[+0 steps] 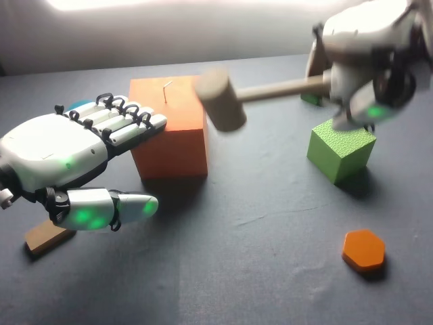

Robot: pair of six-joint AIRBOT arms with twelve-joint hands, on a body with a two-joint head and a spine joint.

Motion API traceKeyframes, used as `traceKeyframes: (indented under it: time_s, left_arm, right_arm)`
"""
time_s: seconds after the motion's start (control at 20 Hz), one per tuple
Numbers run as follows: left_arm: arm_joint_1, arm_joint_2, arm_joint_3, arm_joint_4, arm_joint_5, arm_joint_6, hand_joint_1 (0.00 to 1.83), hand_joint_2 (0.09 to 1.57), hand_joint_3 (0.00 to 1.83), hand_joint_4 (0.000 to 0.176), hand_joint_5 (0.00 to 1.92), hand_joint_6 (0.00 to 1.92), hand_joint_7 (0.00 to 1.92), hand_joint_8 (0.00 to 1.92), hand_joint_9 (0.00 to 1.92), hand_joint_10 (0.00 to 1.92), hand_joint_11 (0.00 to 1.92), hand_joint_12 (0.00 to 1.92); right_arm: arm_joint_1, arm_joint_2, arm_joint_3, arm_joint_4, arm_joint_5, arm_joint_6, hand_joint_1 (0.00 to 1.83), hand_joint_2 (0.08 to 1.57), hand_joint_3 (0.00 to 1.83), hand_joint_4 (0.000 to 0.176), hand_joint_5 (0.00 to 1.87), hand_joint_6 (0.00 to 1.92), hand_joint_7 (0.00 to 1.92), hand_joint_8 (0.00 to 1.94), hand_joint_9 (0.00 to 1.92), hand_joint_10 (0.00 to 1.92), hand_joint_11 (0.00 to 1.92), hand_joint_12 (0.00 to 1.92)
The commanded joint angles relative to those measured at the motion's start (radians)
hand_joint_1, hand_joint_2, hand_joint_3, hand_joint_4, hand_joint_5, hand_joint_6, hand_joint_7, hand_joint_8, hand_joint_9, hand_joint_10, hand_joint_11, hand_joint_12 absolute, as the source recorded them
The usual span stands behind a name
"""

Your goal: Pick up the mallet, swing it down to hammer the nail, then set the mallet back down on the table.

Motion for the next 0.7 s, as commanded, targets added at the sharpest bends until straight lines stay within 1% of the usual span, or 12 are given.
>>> traceKeyframes:
  time_s: [0.0, 0.05, 0.15, 0.2, 0.3, 0.35, 0.45, 0.5, 0.55, 0.6, 0.65]
  left_arm:
    - [-0.005, -0.005, 0.003, -0.006, -0.07, -0.002, 0.0, 1.21, 0.0, 0.0, 0.05, 0.0, 0.06, 0.0, 0.03, 0.01, 0.0, 0.0]
    - [-0.005, -0.005, 0.003, -0.003, -0.068, -0.002, 0.0, 1.21, 0.0, 0.0, 0.04, 0.0, 0.06, 0.0, 0.03, 0.0, 0.0, 0.0]
    - [-0.004, -0.005, 0.003, -0.001, -0.066, -0.002, 0.0, 1.21, 0.0, 0.0, 0.05, 0.0, 0.05, 0.0, 0.02, 0.0, 0.0, 0.0]
    - [-0.004, -0.005, 0.003, 0.0, -0.066, -0.002, 0.0, 1.21, 0.0, 0.0, 0.05, 0.0, 0.05, 0.0, 0.02, 0.0, 0.0, 0.0]
    - [-0.004, -0.005, 0.004, 0.002, -0.065, -0.002, 0.0, 1.21, 0.0, 0.0, 0.06, 0.01, 0.07, 0.01, 0.03, 0.01, 0.01, 0.0]
    - [-0.004, -0.006, 0.005, 0.002, -0.065, -0.002, 0.0, 1.21, 0.0, 0.0, 0.05, 0.0, 0.05, 0.0, 0.03, 0.0, 0.0, 0.0]
    - [-0.004, -0.006, 0.005, 0.002, -0.065, -0.002, 0.0, 1.21, 0.0, 0.0, 0.04, 0.01, 0.05, 0.01, 0.02, 0.01, 0.0, 0.0]
    - [-0.004, -0.006, 0.005, 0.002, -0.065, -0.002, 0.0, 1.21, 0.0, 0.0, 0.04, 0.01, 0.05, 0.01, 0.02, 0.01, 0.0, 0.0]
    - [-0.004, -0.006, 0.004, 0.002, -0.065, -0.002, 0.0, 1.21, 0.0, 0.0, 0.05, 0.01, 0.06, 0.01, 0.03, 0.01, 0.0, 0.0]
    - [-0.005, -0.006, 0.004, 0.002, -0.065, -0.002, 0.0, 1.22, 0.0, 0.0, 0.05, 0.01, 0.06, 0.01, 0.03, 0.01, 0.0, 0.0]
    - [-0.005, -0.006, 0.004, 0.002, -0.065, -0.002, 0.0, 1.22, 0.0, 0.0, 0.05, 0.01, 0.06, 0.01, 0.03, 0.01, 0.0, 0.0]
  right_arm:
    - [0.018, -0.006, 0.012, -0.05, 0.07, 0.023, 1.44, 1.21, 0.1, 0.176, 1.27, 1.92, 1.5, 1.94, 1.56, 1.92, 1.6, 1.92]
    - [0.019, -0.02, 0.031, -0.122, 0.079, 0.081, 1.43, 1.21, 0.1, 0.176, 1.26, 1.92, 1.49, 1.94, 1.56, 1.92, 1.6, 1.92]
    - [0.007, -0.054, 0.072, -0.345, 0.106, 0.293, 1.43, 1.2, 0.11, 0.176, 1.22, 1.92, 1.47, 1.94, 1.53, 1.92, 1.58, 1.92]
    - [0.002, -0.073, 0.09, -0.393, 0.105, 0.339, 1.43, 1.2, 0.11, 0.176, 1.22, 1.92, 1.47, 1.94, 1.53, 1.92, 1.58, 1.92]
    - [-0.006, -0.127, 0.146, -0.41, 0.105, 0.386, 1.44, 1.2, 0.12, 0.176, 1.23, 1.92, 1.48, 1.94, 1.54, 1.92, 1.59, 1.92]
    - [-0.011, -0.151, 0.175, -0.439, 0.103, 0.44, 1.42, 1.21, 0.12, 0.176, 1.2, 1.92, 1.47, 1.94, 1.54, 1.92, 1.59, 1.92]
    - [-0.021, -0.191, 0.229, -0.554, 0.116, 0.631, 1.43, 1.19, 0.11, 0.176, 1.16, 1.92, 1.43, 1.94, 1.52, 1.92, 1.58, 1.92]
    - [-0.022, -0.211, 0.252, -0.556, 0.119, 0.646, 1.43, 1.19, 0.11, 0.176, 1.16, 1.92, 1.43, 1.94, 1.52, 1.92, 1.58, 1.92]
    - [-0.024, -0.232, 0.274, -0.558, 0.12, 0.646, 1.43, 1.23, 0.07, 0.141, 1.08, 1.92, 1.38, 1.94, 1.5, 1.92, 1.57, 1.92]
    - [-0.027, -0.25, 0.291, -0.562, 0.12, 0.646, 1.45, 1.21, 0.06, 0.13, 1.09, 1.92, 1.37, 1.94, 1.49, 1.92, 1.57, 1.92]
    - [-0.031, -0.264, 0.303, -0.566, 0.12, 0.646, 1.45, 1.21, 0.06, 0.13, 1.09, 1.92, 1.37, 1.94, 1.49, 1.92, 1.57, 1.92]
